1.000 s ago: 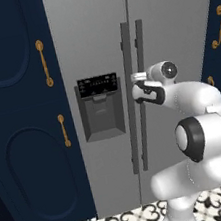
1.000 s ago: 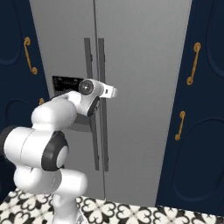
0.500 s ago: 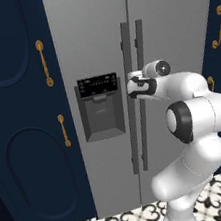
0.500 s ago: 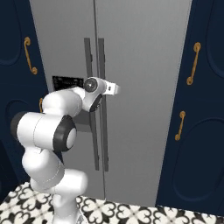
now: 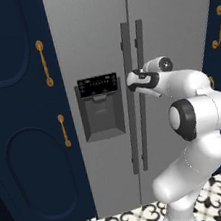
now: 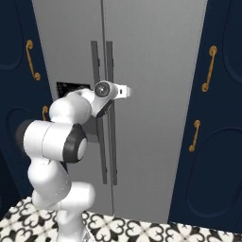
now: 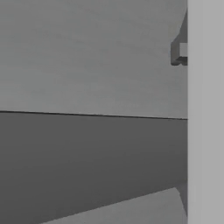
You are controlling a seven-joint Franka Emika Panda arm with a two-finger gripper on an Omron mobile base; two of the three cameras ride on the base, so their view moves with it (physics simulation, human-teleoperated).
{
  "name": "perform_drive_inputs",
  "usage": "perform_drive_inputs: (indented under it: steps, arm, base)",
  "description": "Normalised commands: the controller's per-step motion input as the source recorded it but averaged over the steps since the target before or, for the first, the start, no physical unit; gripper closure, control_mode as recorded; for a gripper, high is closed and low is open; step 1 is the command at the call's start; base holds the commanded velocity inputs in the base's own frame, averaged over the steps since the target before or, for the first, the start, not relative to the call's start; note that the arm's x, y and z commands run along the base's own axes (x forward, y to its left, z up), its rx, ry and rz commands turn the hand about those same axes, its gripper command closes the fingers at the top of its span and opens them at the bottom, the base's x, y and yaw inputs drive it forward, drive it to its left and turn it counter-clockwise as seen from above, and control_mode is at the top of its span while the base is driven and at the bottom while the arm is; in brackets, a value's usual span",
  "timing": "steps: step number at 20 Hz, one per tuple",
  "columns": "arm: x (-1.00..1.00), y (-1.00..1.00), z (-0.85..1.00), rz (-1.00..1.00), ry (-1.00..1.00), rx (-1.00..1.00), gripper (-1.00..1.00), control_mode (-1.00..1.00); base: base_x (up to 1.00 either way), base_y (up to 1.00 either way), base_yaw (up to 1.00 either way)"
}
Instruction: Grab a lemon wedge from the fridge and one ice cube from the ice bowl, and put them in the glass of lemonade.
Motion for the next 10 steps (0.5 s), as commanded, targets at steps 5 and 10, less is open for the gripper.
perform_drive_inputs:
  steps: [5, 10]
  arm:
    - [-0.42, -0.21, 0.06, 0.00, 0.09, 0.01, 1.00, -1.00]
    - [-0.89, -0.43, 0.28, 0.00, 0.25, 0.03, 1.00, -1.00]
  base:
    - [0.00, 0.00, 0.00]
    - [0.00, 0.00, 0.00]
